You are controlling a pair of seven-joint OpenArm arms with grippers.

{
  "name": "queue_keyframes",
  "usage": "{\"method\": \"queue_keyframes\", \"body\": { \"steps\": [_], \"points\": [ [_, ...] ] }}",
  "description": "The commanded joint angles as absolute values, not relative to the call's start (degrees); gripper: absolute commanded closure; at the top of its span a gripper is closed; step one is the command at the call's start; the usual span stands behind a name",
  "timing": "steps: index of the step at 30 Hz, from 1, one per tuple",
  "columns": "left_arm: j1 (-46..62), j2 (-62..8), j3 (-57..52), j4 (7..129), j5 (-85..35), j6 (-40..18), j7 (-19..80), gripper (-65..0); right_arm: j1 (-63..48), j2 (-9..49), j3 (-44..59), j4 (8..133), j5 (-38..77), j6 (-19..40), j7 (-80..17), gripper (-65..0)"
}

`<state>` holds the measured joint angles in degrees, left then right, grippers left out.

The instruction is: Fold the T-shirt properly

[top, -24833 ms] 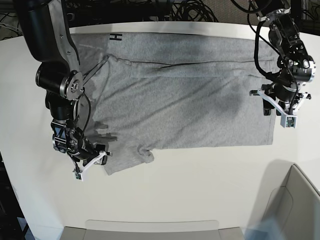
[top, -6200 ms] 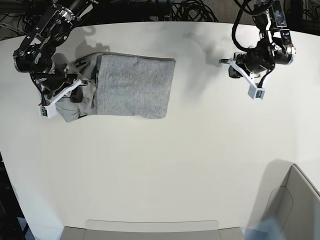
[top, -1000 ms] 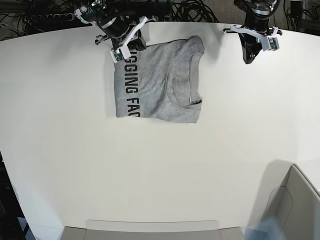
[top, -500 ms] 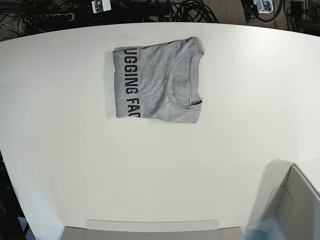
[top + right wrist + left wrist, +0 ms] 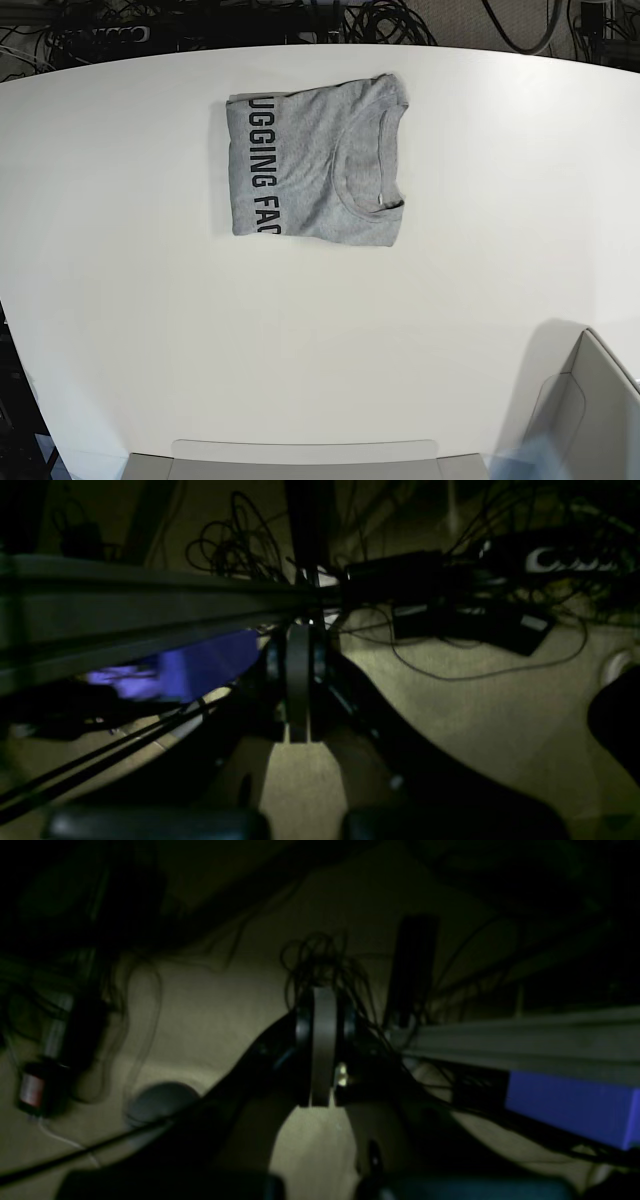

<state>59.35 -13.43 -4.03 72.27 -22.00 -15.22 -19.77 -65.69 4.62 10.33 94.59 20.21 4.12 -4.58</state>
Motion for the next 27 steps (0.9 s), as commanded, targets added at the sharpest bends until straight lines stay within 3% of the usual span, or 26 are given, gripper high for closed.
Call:
{"method": "queue_keyframes", "body": {
  "steps": [1, 5, 11, 17, 21, 23, 27],
  "points": [
    [58.24, -13.58, -4.18, 69.58, -22.2, -14.99, -20.62, 0.0, -65.54, 5.93, 11.56, 93.23, 21.23, 6.02, -4.09, 0.0],
    [51.3, -13.49, -2.51, 57.27, -22.2, -15.08, -20.62, 0.0, -60.44, 6.9, 14.99, 84.62, 22.46, 13.76, -4.18, 0.0],
    [40.66, -12.62, 0.48, 39.25, -22.64, -15.08, -21.14, 0.0, -49.27, 6.73, 18.77, 68.88, 14.11, 17.27, -4.18, 0.0],
    [28.97, -11.56, 0.66, 15.69, -22.11, -15.16, -30.64, 0.0, -36.53, 7.08, 23.78, 49.71, 7.78, 22.11, -3.65, 0.0],
    [19.91, -11.56, 0.13, 0.0, -22.55, -23.78, -33.36, 0.0, -28.62, 9.98, 27.3, 36.97, 2.86, 22.37, -0.75, 0.0],
    [16.04, -11.56, 0.13, 0.0, -22.46, -26.95, -33.8, 0.0, -25.19, 11.38, 29.32, 29.67, 0.31, 22.11, 3.82, 0.0],
    [11.91, -12.0, 0.66, 0.0, -22.2, -27.12, -31.08, 0.0, -17.36, 15.25, 32.75, 12.62, -4.79, 20.62, 10.15, 0.0]
  ]
}}
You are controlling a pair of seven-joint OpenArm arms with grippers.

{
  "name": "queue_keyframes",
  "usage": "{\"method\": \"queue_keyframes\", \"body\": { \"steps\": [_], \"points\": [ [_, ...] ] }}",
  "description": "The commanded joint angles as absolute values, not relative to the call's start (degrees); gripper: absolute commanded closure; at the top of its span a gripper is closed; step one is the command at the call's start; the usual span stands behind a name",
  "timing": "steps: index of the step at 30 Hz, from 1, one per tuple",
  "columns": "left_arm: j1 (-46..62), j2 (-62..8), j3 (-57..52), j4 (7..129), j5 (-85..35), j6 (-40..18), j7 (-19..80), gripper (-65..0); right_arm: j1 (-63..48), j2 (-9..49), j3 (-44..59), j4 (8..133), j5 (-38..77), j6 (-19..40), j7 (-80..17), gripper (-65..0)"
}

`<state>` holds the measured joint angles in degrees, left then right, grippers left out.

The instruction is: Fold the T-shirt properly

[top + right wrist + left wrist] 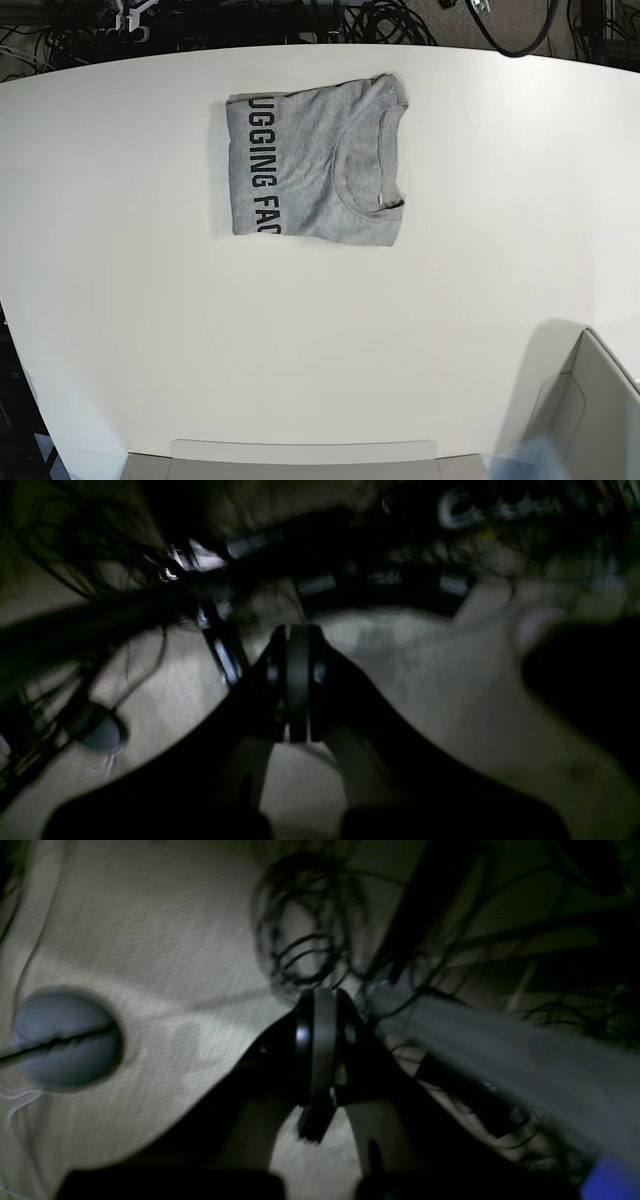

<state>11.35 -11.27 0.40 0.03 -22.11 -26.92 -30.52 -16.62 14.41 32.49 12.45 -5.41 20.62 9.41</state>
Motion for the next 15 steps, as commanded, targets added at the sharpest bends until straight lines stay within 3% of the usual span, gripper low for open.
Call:
{"method": "queue_keyframes", "body": {
  "steps": [1, 5, 11, 15],
  "points": [
    [11.47, -12.18, 0.75, 0.0, -22.2, -27.12, -29.05, 0.0, -15.87, 16.22, 33.36, 9.27, -5.49, 18.77, 11.3, 0.0],
    [9.1, -13.58, 1.98, 0.0, -19.38, -26.77, -19.21, -1.8, -12.88, 18.24, 33.19, 1.8, -8.84, 6.73, 17.98, 0.0],
    [8.22, -13.23, 8.66, 0.0, -18.68, -12.97, -17.63, -5.4, -11.82, 17.8, 32.66, 1.89, -16.13, -10.68, 21.49, 0.0],
    [8.13, -12.09, 12.88, 0.0, -18.68, -6.81, -17.63, -7.8, -10.51, 17.71, 32.84, 1.8, -20.26, -18.59, 21.41, 0.0]
  ]
}}
